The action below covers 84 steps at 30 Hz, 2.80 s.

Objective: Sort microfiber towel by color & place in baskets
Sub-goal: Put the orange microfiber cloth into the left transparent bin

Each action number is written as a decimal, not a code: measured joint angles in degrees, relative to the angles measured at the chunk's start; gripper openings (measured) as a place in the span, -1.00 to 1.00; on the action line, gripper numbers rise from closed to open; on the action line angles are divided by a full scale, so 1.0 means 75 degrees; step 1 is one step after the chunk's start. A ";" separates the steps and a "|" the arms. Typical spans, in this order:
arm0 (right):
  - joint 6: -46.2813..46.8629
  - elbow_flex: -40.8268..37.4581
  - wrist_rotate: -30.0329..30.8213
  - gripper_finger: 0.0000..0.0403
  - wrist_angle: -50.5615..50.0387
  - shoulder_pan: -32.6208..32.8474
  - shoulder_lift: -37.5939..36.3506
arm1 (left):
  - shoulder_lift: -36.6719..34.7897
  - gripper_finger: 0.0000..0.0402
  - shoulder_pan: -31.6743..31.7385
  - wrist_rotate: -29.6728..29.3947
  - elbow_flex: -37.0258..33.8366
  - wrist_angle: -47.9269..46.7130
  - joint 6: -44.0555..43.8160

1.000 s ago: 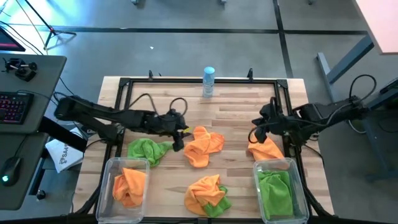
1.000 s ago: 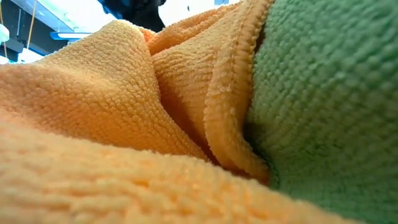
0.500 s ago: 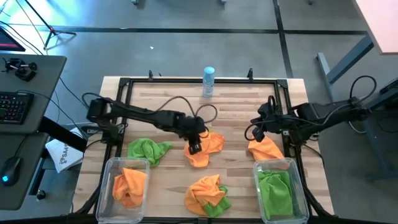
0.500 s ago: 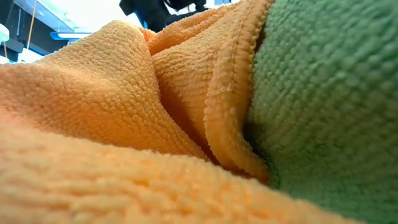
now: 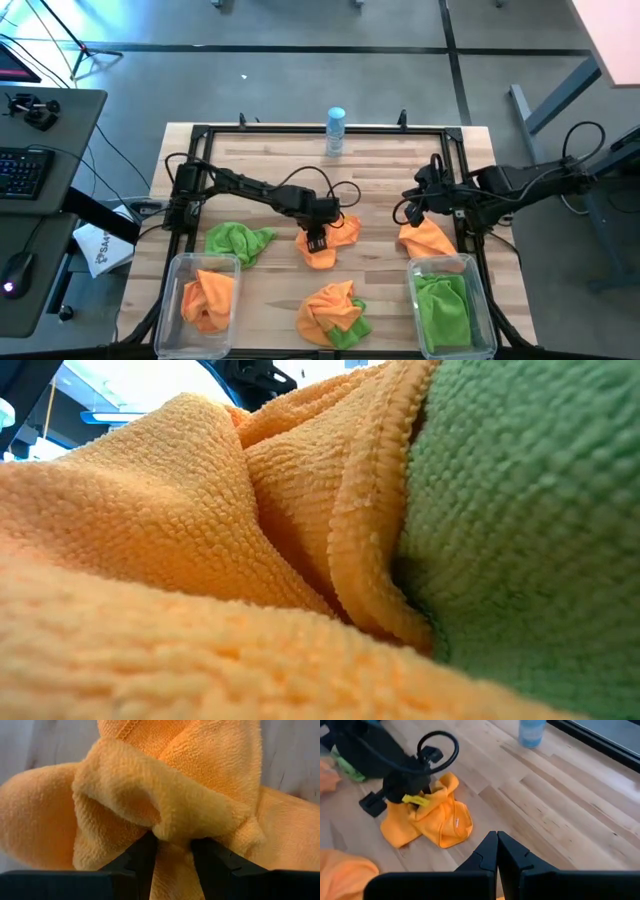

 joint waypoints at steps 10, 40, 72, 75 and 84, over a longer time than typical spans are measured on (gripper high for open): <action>0.0783 0.0000 0.0585 -1.00 0.0008 0.0000 0.0000 | 0.0334 -0.48 0.0061 0.0007 0.0010 -0.0001 0.0807; -0.1597 0.0000 0.0810 -1.00 -0.0239 -0.0469 0.0906 | -0.3935 -1.00 0.0465 -0.0570 0.1348 -0.2824 0.1373; -0.1937 0.0000 -0.0094 -1.00 -0.0105 -0.0469 0.0851 | -0.4785 -1.00 -0.6730 0.0491 0.3070 -0.7604 -0.6577; -0.1683 0.0000 -0.0095 -1.00 0.0004 -0.0469 0.0851 | -0.4537 -1.00 -0.7316 0.0535 0.3061 -0.7402 -0.7013; -0.1597 0.0000 0.0043 -1.00 0.0383 -0.0469 0.0851 | -0.4076 -1.00 -0.8176 0.0446 0.3061 -0.6655 -0.6758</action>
